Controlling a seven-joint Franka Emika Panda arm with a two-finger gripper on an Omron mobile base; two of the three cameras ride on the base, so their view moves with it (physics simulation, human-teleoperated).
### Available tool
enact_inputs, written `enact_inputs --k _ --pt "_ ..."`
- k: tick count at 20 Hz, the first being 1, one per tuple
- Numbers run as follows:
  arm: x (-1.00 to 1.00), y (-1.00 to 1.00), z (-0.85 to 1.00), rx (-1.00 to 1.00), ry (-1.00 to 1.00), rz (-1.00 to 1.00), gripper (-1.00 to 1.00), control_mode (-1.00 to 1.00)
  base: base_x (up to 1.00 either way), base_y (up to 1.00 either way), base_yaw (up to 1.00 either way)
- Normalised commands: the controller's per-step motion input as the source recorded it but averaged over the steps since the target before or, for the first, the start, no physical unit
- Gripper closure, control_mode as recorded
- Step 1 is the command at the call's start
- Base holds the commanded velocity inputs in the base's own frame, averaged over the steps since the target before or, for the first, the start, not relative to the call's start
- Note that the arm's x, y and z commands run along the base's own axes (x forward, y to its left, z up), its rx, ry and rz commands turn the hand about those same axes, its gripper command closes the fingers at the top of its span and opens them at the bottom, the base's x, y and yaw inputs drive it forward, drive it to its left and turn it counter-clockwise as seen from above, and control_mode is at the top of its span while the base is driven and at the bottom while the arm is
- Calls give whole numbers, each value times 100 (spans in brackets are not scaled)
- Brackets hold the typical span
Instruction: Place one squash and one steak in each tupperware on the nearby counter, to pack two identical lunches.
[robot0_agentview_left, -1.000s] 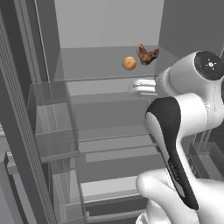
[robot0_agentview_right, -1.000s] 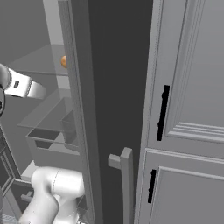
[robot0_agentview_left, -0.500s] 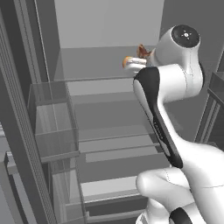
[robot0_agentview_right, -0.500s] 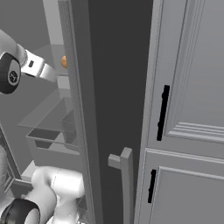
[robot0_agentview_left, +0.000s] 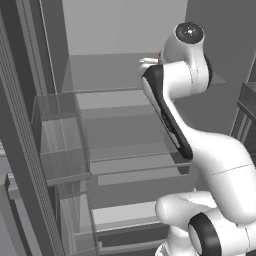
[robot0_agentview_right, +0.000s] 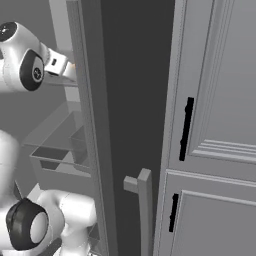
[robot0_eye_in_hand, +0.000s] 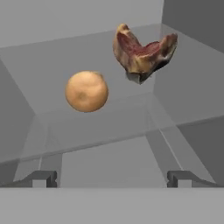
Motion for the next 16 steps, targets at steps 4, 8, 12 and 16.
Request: enact_inputs --k 4,8,12,16 --pt "71 0 0 -3 0 0 -100 -100 0 0 0" --pt "64 0 0 -3 0 0 -100 -100 0 0 0" --pt "46 5 -6 -6 0 -1 -100 -100 0 0 0" --pt "40 9 -15 -8 0 -2 -100 -100 0 0 0"
